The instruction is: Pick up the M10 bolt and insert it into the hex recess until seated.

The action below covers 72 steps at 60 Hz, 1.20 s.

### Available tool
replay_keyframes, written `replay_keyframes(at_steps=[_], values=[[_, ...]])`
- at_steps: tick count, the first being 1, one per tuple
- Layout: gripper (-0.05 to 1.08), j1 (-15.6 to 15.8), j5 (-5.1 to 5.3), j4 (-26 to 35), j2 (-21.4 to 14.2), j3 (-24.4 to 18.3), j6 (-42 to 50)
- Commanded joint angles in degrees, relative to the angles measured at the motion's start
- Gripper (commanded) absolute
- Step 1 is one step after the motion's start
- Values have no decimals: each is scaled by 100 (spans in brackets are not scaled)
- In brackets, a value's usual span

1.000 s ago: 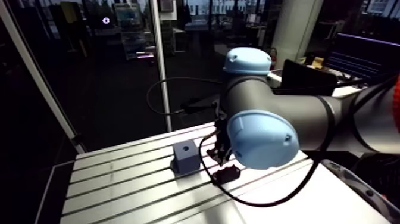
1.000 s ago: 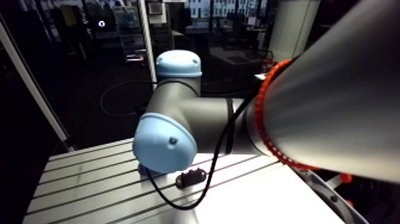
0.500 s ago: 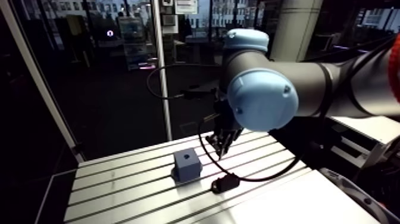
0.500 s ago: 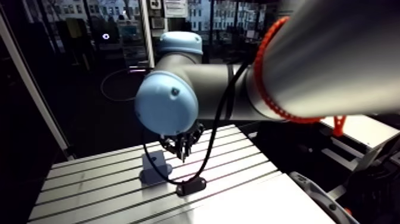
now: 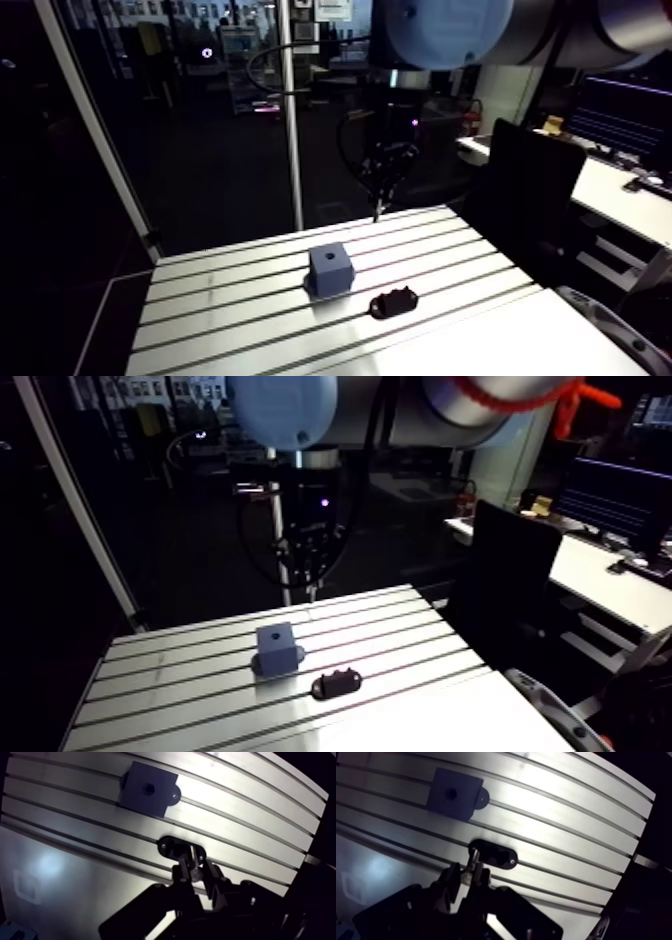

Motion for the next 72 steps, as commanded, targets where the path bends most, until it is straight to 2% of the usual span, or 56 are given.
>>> replay_keyframes(at_steps=[1, 11, 22, 40, 51, 62, 72], values=[[107, 316, -331, 1079, 231, -711, 6], [107, 463, -348, 1321, 411, -980, -71], [107, 769, -461, 1365, 589, -1167, -90], [107, 1073, -463, 1454, 889, -1410, -403], [107, 1086, -497, 1373, 976, -1501, -715], [107, 1079, -482, 1242, 1088, -1621, -837], [107, 978, -489, 1161, 1190, -1546, -812]])
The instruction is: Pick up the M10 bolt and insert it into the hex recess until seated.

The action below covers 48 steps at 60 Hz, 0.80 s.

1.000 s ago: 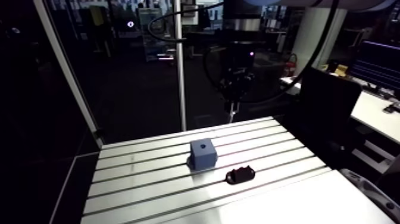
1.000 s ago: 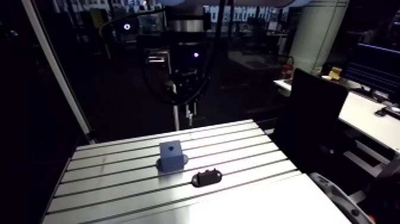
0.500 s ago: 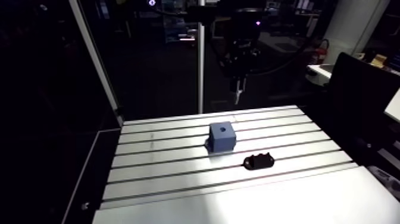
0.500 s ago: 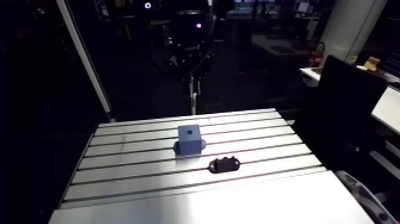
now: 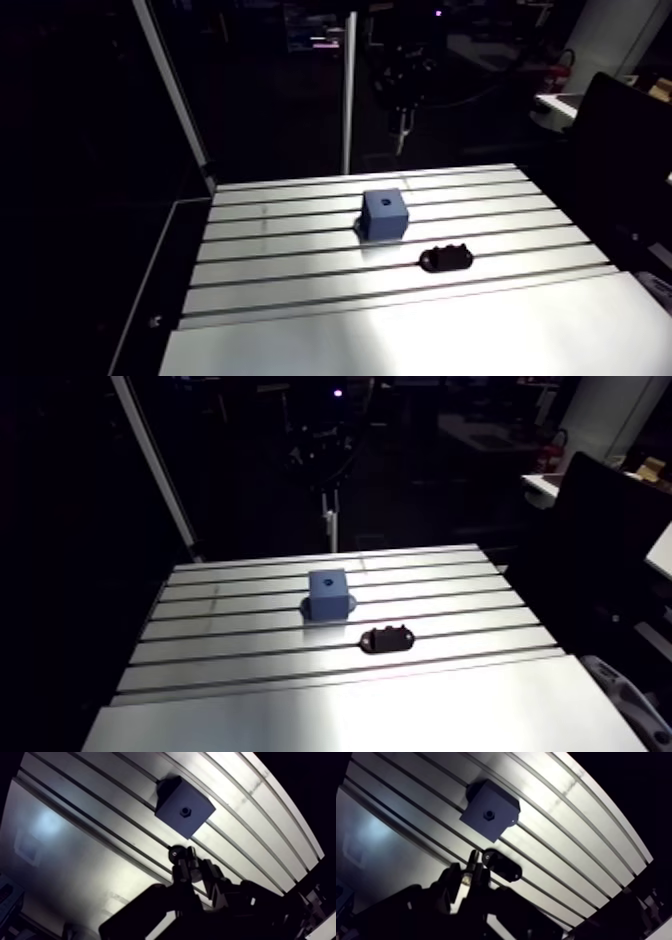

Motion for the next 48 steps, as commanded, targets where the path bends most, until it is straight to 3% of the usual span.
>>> replay_keyframes(at_steps=[1, 30, 48], values=[[107, -113, 13, -118, 130, 29, -46], [107, -12, 25, -135, 196, 50, -56], [107, 42, 16, -471, 279, 201, -1]])
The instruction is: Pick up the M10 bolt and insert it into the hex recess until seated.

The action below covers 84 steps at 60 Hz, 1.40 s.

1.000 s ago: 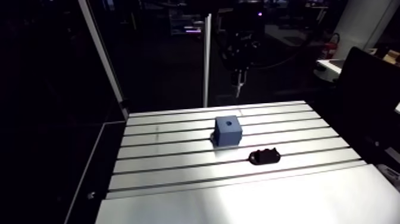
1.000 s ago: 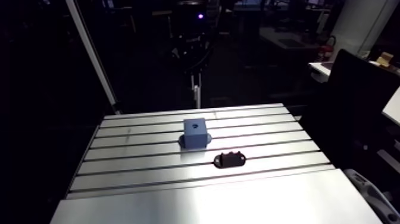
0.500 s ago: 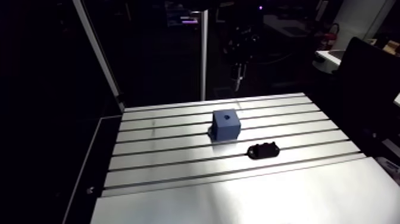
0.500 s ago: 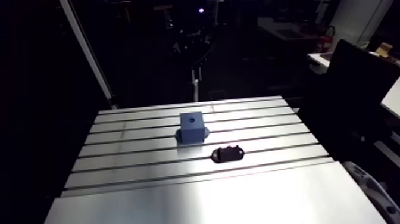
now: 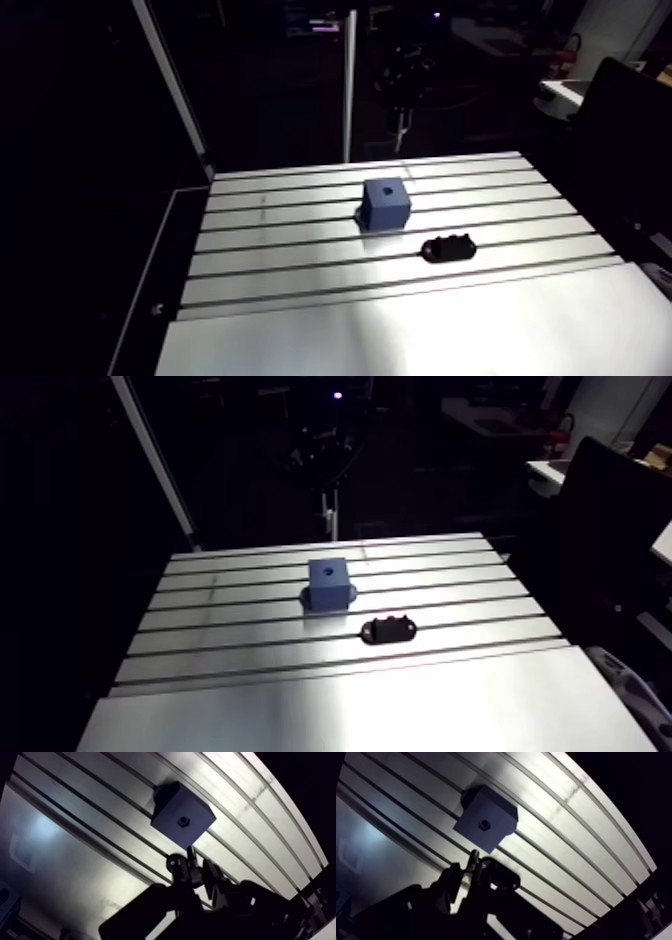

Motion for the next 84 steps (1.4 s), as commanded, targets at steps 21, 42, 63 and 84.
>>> replay_keyframes(at_steps=[21, 42, 63, 84], values=[[108, 46, 2, -432, 229, 174, -24], [108, 82, -41, -423, 383, 166, 38], [108, 116, -212, -343, 548, 77, 47], [107, 142, -227, -299, 550, 33, 38]])
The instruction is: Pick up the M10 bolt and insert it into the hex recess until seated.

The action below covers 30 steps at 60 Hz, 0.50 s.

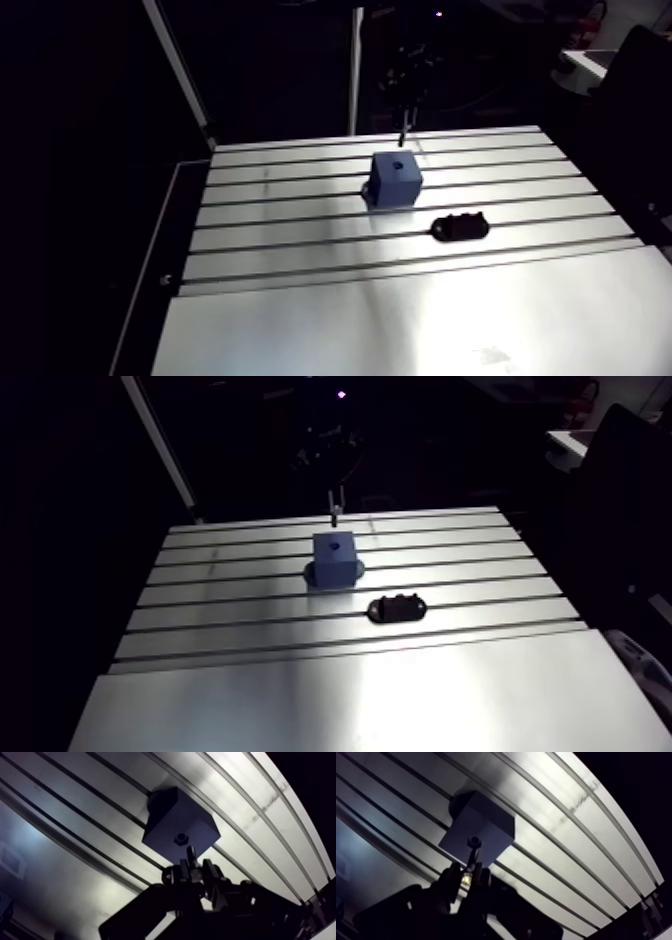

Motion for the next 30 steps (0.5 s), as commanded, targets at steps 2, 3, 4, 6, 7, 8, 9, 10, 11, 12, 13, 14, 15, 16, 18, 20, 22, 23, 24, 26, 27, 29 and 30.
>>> replay_keyframes(at_steps=[2, 3, 4, 6, 7, 8, 9, 10, 11, 12, 13, 14, 15, 16, 18, 20, 22, 23, 24, 26, 27, 29, 30], values=[[107, 49, -15, 20, 10, -22, -6], [108, 66, -15, 20, 10, -22, -6], [108, 66, -15, 20, 10, -22, -6], [108, 76, -15, 20, 17, -22, -6], [108, 77, -15, 12, 33, -22, -6], [108, 77, -15, 12, 33, -22, -6], [108, 77, -15, 11, 43, -22, -6], [108, 77, -15, 11, 43, -22, -6], [108, 77, -15, 11, 52, -14, -6], [108, 77, -15, 11, 52, -14, -6], [107, 77, -15, 11, 53, -13, 1], [107, 77, -15, 11, 53, -13, 1], [107, 77, -15, 11, 53, -13, -5], [108, 70, -15, 11, 54, -13, -6], [108, 69, -15, 11, 54, -13, 1], [107, 68, -15, 11, 54, -5, 2], [108, 68, -22, 3, 61, -4, 3], [108, 68, -22, 3, 61, -4, 3], [108, 68, -23, -5, 62, -4, 3], [107, 68, -23, -6, 62, 4, 3], [107, 68, -23, -14, 62, 5, 3], [107, 68, -23, -23, 62, 12, 3], [107, 68, -23, -23, 62, 12, 3]])
